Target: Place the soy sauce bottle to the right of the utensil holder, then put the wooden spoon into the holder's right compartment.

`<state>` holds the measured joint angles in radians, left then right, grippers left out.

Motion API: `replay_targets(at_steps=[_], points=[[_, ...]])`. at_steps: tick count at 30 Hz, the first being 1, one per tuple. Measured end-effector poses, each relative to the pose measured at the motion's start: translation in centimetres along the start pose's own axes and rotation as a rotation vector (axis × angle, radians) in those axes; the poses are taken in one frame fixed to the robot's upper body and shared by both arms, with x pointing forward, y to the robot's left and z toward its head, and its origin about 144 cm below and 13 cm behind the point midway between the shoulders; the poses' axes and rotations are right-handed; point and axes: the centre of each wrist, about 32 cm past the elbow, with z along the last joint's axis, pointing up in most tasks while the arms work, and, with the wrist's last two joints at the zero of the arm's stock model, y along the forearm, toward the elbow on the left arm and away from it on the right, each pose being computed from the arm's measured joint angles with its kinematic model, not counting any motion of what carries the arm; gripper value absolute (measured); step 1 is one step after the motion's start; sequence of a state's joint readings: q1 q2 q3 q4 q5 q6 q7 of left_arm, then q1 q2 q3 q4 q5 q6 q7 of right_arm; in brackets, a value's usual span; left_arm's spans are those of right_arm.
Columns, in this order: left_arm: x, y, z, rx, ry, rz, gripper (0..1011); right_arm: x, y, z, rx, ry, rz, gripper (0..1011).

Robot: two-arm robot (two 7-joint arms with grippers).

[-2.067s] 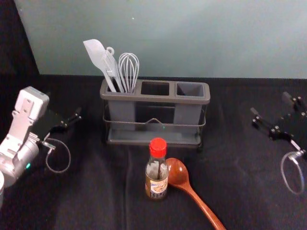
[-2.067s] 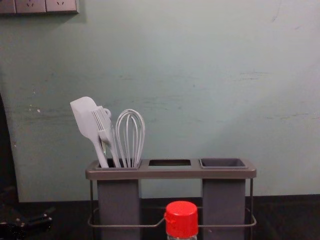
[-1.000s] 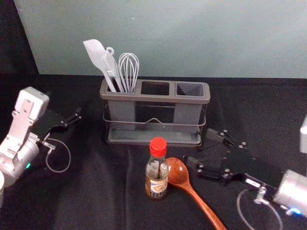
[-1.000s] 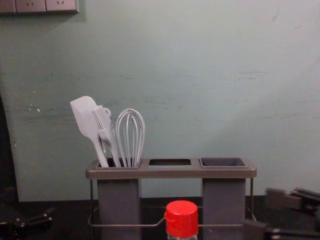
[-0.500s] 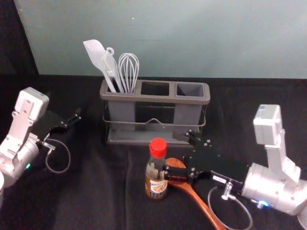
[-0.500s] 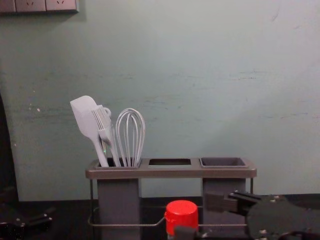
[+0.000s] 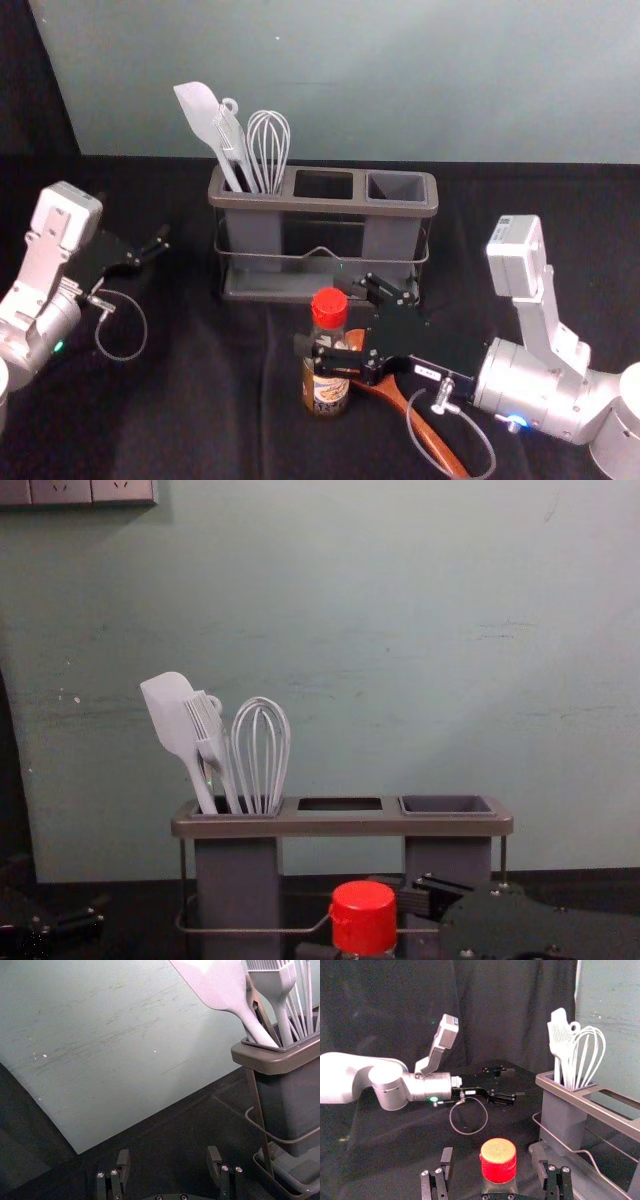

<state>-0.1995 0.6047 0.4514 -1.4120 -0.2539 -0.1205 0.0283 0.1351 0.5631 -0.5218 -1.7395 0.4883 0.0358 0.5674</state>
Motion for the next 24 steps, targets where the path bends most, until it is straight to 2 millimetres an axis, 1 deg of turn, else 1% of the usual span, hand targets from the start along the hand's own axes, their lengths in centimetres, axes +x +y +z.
replay_targets(at_steps=[10, 11, 12, 14, 15, 17, 19, 22, 23, 24], points=[[0.00, 0.00, 0.00, 0.000, 0.000, 0.000, 1005, 0.01, -0.02, 0.01, 0.000, 0.000, 0.000, 997], [0.00, 0.00, 0.00, 0.000, 0.000, 0.000, 1005, 0.01, -0.02, 0.01, 0.000, 0.000, 0.000, 964], [0.00, 0.00, 0.00, 0.000, 0.000, 0.000, 1005, 0.01, -0.02, 0.01, 0.000, 0.000, 0.000, 964], [0.00, 0.00, 0.00, 0.000, 0.000, 0.000, 1005, 0.01, -0.03, 0.02, 0.000, 0.000, 0.000, 927], [0.00, 0.00, 0.00, 0.000, 0.000, 0.000, 1005, 0.01, -0.03, 0.02, 0.000, 0.000, 0.000, 882], [0.00, 0.00, 0.00, 0.000, 0.000, 0.000, 1005, 0.01, -0.03, 0.03, 0.000, 0.000, 0.000, 844], [0.00, 0.00, 0.00, 0.000, 0.000, 0.000, 1005, 0.01, -0.03, 0.03, 0.000, -0.001, 0.000, 773], [0.00, 0.00, 0.00, 0.000, 0.000, 0.000, 1005, 0.01, -0.04, 0.04, 0.000, -0.001, 0.000, 718], [0.00, 0.00, 0.00, 0.000, 0.000, 0.000, 1005, 0.01, -0.04, 0.04, 0.000, -0.001, 0.000, 659], [0.00, 0.00, 0.00, 0.000, 0.000, 0.000, 1005, 0.01, -0.04, 0.04, 0.000, -0.001, 0.000, 648]])
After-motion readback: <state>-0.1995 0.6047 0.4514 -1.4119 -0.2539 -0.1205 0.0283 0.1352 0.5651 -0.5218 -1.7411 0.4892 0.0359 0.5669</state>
